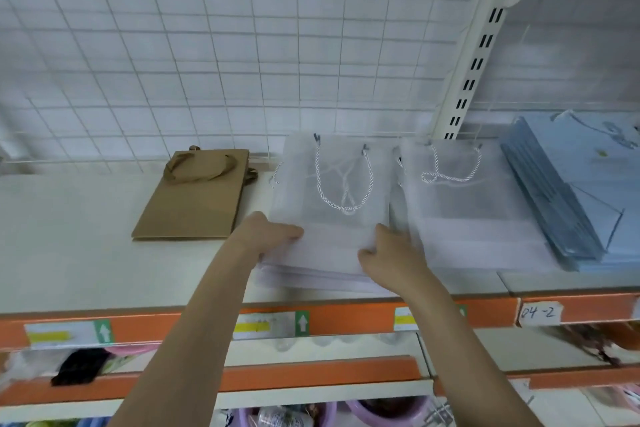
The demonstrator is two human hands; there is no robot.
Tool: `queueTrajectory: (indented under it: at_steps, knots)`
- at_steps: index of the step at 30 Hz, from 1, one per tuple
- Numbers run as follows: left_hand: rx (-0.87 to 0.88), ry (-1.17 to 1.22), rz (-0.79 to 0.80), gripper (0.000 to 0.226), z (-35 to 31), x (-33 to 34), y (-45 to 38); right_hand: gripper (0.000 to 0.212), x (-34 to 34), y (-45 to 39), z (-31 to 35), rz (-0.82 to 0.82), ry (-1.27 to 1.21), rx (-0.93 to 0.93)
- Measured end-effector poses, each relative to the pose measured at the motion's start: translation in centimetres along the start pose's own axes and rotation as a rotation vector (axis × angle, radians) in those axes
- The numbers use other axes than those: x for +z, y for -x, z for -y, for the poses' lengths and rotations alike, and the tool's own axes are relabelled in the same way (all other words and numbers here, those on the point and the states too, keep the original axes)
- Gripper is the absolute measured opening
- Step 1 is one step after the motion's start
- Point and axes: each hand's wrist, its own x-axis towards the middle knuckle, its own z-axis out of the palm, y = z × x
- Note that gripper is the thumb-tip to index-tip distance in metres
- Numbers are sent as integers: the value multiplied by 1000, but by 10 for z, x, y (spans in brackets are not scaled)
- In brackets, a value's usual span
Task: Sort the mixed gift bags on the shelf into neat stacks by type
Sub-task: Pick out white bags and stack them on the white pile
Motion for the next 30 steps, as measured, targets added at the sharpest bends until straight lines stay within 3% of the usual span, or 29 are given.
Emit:
queueTrajectory:
  at_steps: [5, 7, 9, 15, 20, 27, 30]
  knots:
    - [92, 186, -31, 15, 16, -11, -14, 39, 9, -3, 19, 14, 8, 31]
    - [100, 199, -37, 13, 20, -18, -20, 61, 9, -7, 24, 9, 23, 64]
    - [106, 124, -39, 21, 20, -22, -24, 68, 8, -16, 28, -14, -4, 87]
    - [195, -196, -5, 41, 19, -28, -38, 50, 2, -47, 30, -52, -130, 109]
    - [184, -46, 60, 39, -1, -42, -50, 25, -9, -56, 32, 10, -406, 17]
    - [149, 154, 81, 36, -15, -30, -57, 57, -19, -73, 30, 197, -500, 103]
    - [119, 209, 82, 26, -17, -28, -60, 86, -20, -80, 29, 185, -535, 107]
